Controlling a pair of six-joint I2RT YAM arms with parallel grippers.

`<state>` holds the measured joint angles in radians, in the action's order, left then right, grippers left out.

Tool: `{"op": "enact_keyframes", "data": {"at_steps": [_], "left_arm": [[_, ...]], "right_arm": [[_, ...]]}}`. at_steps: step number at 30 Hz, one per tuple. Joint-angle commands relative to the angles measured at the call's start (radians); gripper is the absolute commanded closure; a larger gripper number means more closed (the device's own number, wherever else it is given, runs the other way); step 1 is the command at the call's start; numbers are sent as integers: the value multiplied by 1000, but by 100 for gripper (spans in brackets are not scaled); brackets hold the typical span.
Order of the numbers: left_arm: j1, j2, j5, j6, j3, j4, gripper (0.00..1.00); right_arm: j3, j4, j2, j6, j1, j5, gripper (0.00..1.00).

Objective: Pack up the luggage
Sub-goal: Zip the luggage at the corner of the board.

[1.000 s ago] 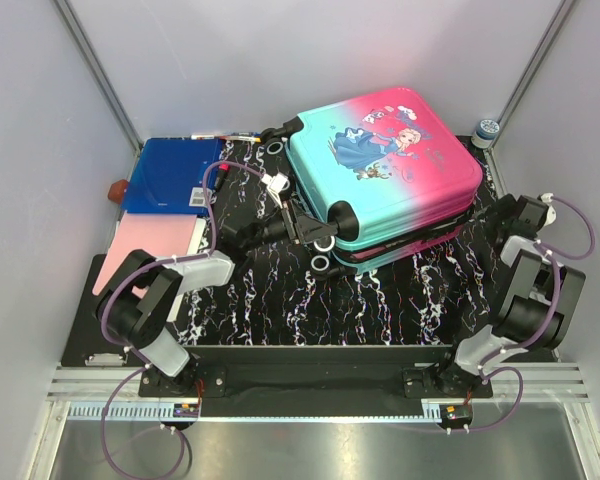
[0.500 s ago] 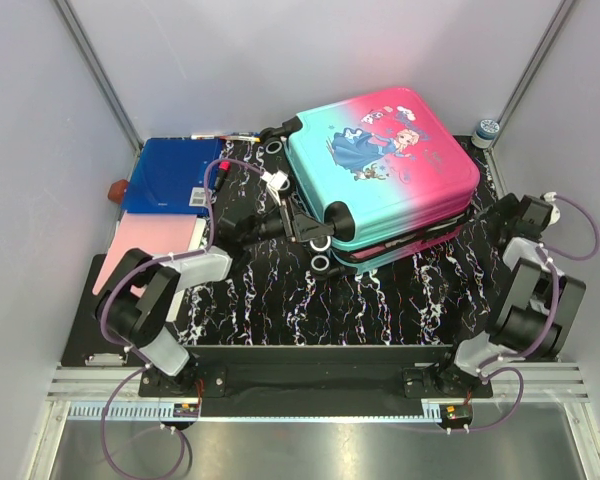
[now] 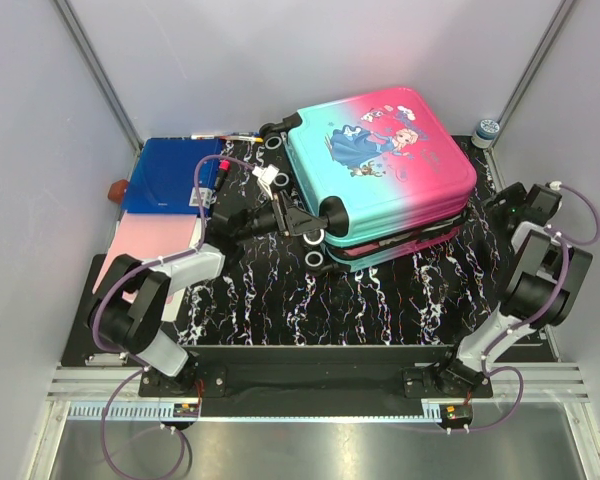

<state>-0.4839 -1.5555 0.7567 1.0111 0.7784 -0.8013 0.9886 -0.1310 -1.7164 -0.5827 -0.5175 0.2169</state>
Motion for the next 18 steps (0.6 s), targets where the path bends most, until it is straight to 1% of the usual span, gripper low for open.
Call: {"op": "enact_keyframes", "data": {"at_steps": [1, 4, 11, 14, 18], "left_arm": [[25, 63, -34, 20, 70, -113, 100], [25, 89, -33, 0, 84, -53, 100], [28, 187, -57, -147, 148, 265, 100], [39, 213, -57, -192, 174, 344, 100], [51, 213, -28, -204, 179, 379, 100]], "right_arm": [[76, -27, -78, -34, 14, 98, 23], [68, -30, -87, -17, 59, 101, 23], [12, -44, -80, -6, 135, 134, 23], [-24, -45, -69, -2, 165, 162, 23], [-68, -47, -37, 3, 226, 182, 23]]}}
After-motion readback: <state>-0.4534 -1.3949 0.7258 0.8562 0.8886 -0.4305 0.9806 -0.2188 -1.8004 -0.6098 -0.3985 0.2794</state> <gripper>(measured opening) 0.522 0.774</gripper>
